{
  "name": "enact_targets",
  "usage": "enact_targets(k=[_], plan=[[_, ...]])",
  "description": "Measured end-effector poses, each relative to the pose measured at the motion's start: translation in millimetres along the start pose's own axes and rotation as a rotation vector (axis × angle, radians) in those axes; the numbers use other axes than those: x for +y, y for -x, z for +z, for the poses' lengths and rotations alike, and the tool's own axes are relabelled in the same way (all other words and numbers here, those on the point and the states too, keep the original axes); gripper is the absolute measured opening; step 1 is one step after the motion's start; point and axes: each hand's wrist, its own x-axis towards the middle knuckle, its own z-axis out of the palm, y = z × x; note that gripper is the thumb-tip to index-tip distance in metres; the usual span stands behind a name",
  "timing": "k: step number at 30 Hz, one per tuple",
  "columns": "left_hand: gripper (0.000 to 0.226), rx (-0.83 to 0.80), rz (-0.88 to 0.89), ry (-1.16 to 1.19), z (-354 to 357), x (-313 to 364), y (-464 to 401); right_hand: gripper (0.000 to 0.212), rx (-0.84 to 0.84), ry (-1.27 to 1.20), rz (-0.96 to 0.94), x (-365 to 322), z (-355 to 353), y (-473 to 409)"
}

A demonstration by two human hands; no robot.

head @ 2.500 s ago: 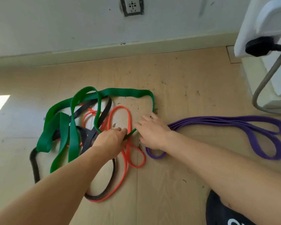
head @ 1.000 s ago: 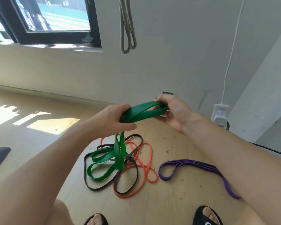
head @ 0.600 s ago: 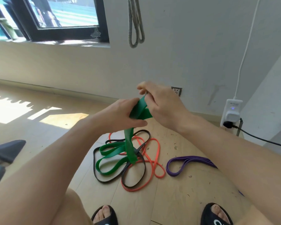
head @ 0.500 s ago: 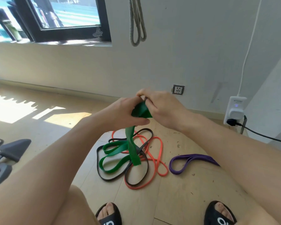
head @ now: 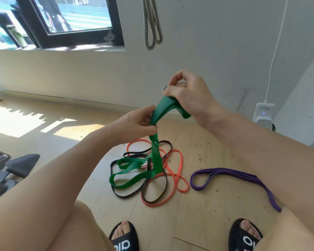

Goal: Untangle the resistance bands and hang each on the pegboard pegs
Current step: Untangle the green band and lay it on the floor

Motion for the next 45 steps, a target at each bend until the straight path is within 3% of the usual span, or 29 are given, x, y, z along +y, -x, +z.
enact_targets(k=[4, 6, 9, 11, 14, 16, 21, 23, 26, 33, 36, 38, 40, 42, 45], plan=[[0.025, 0.084, -0.005, -0.075, -2.3, -2.9, -2.1, 0.010, 0.163, -0.084, 0.045, 5.7, -20.1, -8.1], [0.024, 0.123, 0.002, -0.101, -7.4, -1.4, -0.7, 0.009, 0.134, 0.160, 0.097, 23.4, -28.6, -11.2], [0.026, 0.123, 0.035, -0.086, -10.5, 4.2, 1.9, 0.014, -0.084, 0.643, 0.194, 48.1, -28.9, -9.6], [0.031, 0.098, 0.046, -0.133, -7.0, 9.6, 1.5, 0.019, -0.134, 0.764, 0.115, 48.6, -22.5, -6.4], [0.035, 0.082, 0.051, -0.161, 0.7, 19.7, 0.5, 0.029, -0.125, 0.460, -0.067, 28.3, -6.3, 2.4], [0.023, 0.072, 0.065, -0.158, 3.5, 23.4, 1.0, 0.029, -0.203, 0.321, -0.075, 20.0, 7.8, 9.6], [0.023, 0.021, 0.066, -0.164, 6.9, 25.6, 2.0, 0.042, -0.360, 0.416, -0.029, 29.5, 20.9, 18.4], [0.021, 0.010, 0.055, -0.125, 6.9, 24.5, 2.0, 0.042, -0.310, 0.441, -0.024, 27.6, 20.2, 14.0], [0.040, 0.046, 0.050, -0.052, 3.7, 21.6, 1.3, 0.036, -0.160, 0.384, -0.011, 18.9, 20.4, 3.3], [0.026, 0.023, 0.000, -0.200, 3.9, -12.0, 6.4, 0.020, 0.180, -0.096, 0.009, -0.4, -17.3, -11.8], [0.024, 0.012, -0.036, -0.223, 0.6, -18.7, 8.7, 0.019, 0.286, 0.073, 0.064, 20.3, -40.9, -22.1], [0.022, 0.052, -0.055, -0.189, -4.1, -19.2, 9.6, 0.021, 0.141, 0.445, 0.158, 44.6, -51.5, -20.5], [0.018, 0.071, -0.035, -0.092, -8.1, -13.9, 10.7, 0.027, -0.072, 0.641, 0.209, 63.5, -51.7, -12.6], [0.012, 0.046, -0.004, -0.023, -8.7, -5.1, 10.5, 0.031, -0.164, 0.619, 0.171, 64.7, -44.4, -5.2], [0.010, 0.019, 0.019, -0.019, -3.2, 8.4, 8.4, 0.037, -0.264, 0.342, 0.098, 44.5, -19.6, 2.1]])
